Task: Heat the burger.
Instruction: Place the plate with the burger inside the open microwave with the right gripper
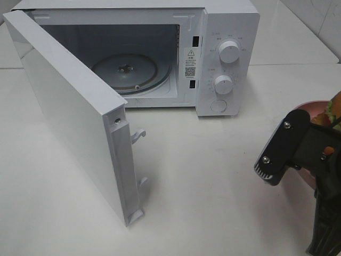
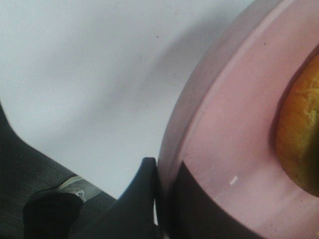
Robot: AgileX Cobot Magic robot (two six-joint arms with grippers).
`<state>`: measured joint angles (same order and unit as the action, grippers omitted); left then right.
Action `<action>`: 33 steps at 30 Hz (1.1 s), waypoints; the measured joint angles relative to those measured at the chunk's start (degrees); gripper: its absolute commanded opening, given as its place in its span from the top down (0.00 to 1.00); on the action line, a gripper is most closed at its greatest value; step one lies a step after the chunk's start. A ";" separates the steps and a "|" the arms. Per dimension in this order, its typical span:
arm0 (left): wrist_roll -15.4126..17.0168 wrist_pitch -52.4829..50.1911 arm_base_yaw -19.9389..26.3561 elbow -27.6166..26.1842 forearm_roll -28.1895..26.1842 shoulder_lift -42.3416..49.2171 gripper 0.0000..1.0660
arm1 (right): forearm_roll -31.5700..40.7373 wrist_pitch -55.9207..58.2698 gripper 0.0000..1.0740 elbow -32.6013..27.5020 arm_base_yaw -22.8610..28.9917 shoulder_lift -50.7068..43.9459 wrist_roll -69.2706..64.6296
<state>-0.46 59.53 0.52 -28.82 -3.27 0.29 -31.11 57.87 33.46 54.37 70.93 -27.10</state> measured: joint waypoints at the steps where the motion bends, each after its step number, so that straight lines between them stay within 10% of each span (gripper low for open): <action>1: 0.00 0.00 0.00 0.00 0.00 0.00 0.06 | 0.00 0.00 1.00 0.00 0.00 0.00 0.00; 33: 0.00 0.00 0.00 0.00 0.00 0.00 0.06 | -2.98 -2.58 1.00 0.00 10.37 -0.34 22.86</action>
<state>-0.46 59.53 0.52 -28.82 -3.27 0.29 -34.09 55.29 33.46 64.74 70.59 -4.24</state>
